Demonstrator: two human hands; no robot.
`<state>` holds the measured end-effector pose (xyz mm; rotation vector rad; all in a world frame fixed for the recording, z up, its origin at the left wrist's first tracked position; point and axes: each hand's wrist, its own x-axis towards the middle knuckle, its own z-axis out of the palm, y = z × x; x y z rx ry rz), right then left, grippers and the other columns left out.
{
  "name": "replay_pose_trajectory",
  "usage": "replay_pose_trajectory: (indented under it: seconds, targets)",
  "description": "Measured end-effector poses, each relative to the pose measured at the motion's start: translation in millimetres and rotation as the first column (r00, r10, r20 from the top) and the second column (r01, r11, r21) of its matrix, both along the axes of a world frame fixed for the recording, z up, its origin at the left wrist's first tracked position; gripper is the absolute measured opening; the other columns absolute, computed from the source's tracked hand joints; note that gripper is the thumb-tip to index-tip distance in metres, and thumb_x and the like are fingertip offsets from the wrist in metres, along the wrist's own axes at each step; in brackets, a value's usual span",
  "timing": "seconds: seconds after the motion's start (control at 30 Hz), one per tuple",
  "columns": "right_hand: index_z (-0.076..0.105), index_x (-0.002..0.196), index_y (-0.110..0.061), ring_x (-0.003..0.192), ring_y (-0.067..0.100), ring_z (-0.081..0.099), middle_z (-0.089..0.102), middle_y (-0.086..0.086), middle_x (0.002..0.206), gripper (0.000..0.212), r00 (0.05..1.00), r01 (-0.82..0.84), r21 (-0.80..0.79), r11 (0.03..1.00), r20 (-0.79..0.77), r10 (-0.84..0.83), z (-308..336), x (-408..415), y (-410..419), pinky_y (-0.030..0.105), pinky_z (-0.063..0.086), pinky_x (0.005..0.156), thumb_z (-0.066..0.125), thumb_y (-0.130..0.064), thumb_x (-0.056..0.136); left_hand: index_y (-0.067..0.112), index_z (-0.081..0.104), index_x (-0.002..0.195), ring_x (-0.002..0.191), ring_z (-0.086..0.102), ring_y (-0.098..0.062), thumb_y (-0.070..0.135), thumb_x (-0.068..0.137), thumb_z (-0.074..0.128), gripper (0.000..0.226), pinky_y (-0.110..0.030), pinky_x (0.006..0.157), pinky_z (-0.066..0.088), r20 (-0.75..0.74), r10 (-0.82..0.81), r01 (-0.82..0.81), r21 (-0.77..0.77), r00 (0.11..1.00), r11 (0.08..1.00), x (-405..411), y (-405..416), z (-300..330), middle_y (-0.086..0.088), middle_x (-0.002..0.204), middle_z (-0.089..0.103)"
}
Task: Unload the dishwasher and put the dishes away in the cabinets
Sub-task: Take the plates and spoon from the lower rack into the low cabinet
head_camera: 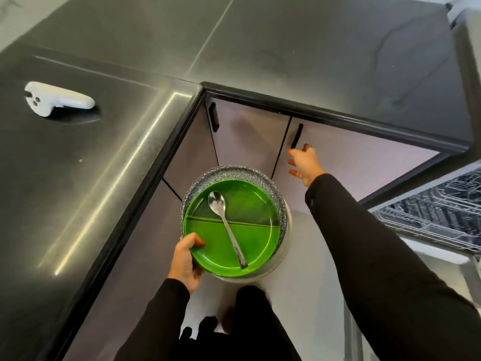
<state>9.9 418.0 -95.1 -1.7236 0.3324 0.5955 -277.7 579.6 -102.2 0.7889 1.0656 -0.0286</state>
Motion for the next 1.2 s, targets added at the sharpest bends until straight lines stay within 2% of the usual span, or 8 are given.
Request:
replay_pose_trajectory:
  seconds: [0.17,0.27,0.4,0.47,0.6,0.9,1.03,1.2]
  targets:
    - [0.011,0.152,-0.022,0.118,0.024,0.052,0.043,0.007,0.141,0.076,0.999,0.024,0.035,0.999,-0.035,-0.023,-16,29,20,0.040,0.050,0.092,0.058,-0.020,0.092,0.017,0.055,0.082,0.081,0.057,-0.029,0.015,0.055,0.054,0.028,-0.040,0.075,0.045,-0.015,0.037,-0.037,0.003,0.999,0.999,6,-1,-6,-0.005,0.083,0.062]
    - [0.012,0.151,-0.019,0.117,0.024,0.054,0.047,0.005,0.128,0.075,0.999,0.011,0.021,1.000,-0.039,-0.010,-20,42,21,0.039,0.050,0.092,0.058,-0.023,0.092,0.014,0.058,0.081,0.077,0.059,-0.028,0.009,0.071,0.048,0.015,-0.040,0.076,0.048,-0.004,0.077,-0.077,-0.001,0.997,0.997,4,-3,-5,-0.003,0.074,0.067]
    - [0.032,0.141,-0.003,0.122,0.031,0.051,0.050,0.013,0.136,0.063,0.977,-0.172,-0.299,0.939,0.069,0.201,-22,34,7,0.036,0.043,0.098,0.059,-0.029,0.091,0.014,0.059,0.083,0.074,0.061,-0.024,0.002,0.082,0.038,0.024,-0.038,0.069,0.052,0.006,0.112,-0.112,0.010,0.994,0.994,-6,-4,-3,0.000,0.068,0.071]
    - [0.049,0.124,0.002,0.113,0.033,0.056,0.059,0.020,0.121,0.044,0.959,-0.157,-0.383,0.910,0.162,0.234,-28,7,-1,0.030,0.041,0.084,0.058,-0.027,0.093,0.015,0.057,0.082,0.076,0.062,-0.024,0.002,0.082,0.038,0.023,-0.038,0.068,0.053,-0.006,0.128,-0.127,0.011,0.992,0.992,-12,-5,-1,-0.001,0.073,0.070]
    - [0.060,0.107,0.001,0.090,0.023,0.058,0.062,0.013,0.095,0.034,0.944,-0.108,-0.325,0.940,0.262,0.200,-38,-56,-29,0.024,0.036,0.072,0.057,-0.030,0.094,0.013,0.059,0.083,0.084,0.060,-0.027,0.001,0.081,0.040,0.024,-0.043,0.082,0.050,0.008,0.149,-0.149,0.004,0.989,0.989,-23,-9,5,-0.001,0.073,0.071]
    - [0.056,0.100,-0.011,0.081,0.013,0.056,0.060,0.003,0.089,0.013,0.930,0.053,-0.279,0.959,0.364,0.054,-39,-176,-112,0.019,0.041,0.069,0.055,-0.022,0.095,0.015,0.061,0.084,0.083,0.061,-0.024,0.002,0.081,0.039,0.026,-0.043,0.087,0.049,0.018,0.099,-0.099,0.008,0.995,0.995,-40,-19,16,0.001,0.072,0.072]
    - [0.053,0.111,-0.008,0.088,0.016,0.056,0.060,0.002,0.096,0.017,0.913,0.171,-0.337,0.926,0.407,-0.020,-36,-213,-156,0.027,0.040,0.078,0.047,-0.018,0.099,0.016,0.062,0.085,0.087,0.061,-0.025,0.003,0.079,0.041,0.025,-0.044,0.092,0.048,0.005,0.071,-0.071,0.003,0.997,0.997,-43,-29,17,-0.001,0.077,0.072]
    - [0.050,0.103,0.001,0.080,0.029,0.057,0.061,0.019,0.087,0.012,0.923,0.252,-0.484,0.838,0.381,-0.057,-38,-235,-218,0.041,0.047,0.071,0.044,-0.008,0.098,0.017,0.061,0.082,0.085,0.060,-0.023,0.005,0.079,0.043,0.023,-0.041,0.090,0.048,-0.027,0.019,-0.019,-0.002,0.999,1.000,-46,-43,20,0.002,0.074,0.070]
